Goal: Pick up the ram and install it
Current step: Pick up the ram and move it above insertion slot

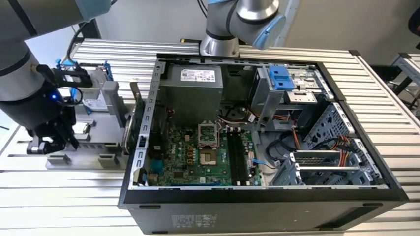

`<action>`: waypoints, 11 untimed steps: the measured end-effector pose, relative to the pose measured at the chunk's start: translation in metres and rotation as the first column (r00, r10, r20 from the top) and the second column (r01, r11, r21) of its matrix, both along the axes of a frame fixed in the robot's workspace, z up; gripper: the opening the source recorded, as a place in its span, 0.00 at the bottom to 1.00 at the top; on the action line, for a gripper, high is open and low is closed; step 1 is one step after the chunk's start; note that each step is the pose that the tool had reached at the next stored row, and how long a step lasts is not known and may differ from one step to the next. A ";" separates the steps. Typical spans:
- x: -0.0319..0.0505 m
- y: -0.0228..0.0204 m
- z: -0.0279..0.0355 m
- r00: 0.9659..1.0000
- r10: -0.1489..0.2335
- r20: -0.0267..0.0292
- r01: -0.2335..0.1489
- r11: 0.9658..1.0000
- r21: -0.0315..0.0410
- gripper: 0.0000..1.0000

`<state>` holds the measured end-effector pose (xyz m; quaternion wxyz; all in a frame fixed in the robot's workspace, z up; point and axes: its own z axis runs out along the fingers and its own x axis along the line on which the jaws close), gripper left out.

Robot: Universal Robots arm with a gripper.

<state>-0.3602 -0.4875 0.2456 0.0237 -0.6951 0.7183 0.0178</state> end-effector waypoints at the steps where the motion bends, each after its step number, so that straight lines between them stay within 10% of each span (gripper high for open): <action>1: 0.0000 0.0000 0.0022 1.000 0.000 0.000 0.000 1.000 0.000 0.00; 11: 0.0000 0.0000 0.0259 1.000 0.000 0.000 0.000 1.000 0.000 0.00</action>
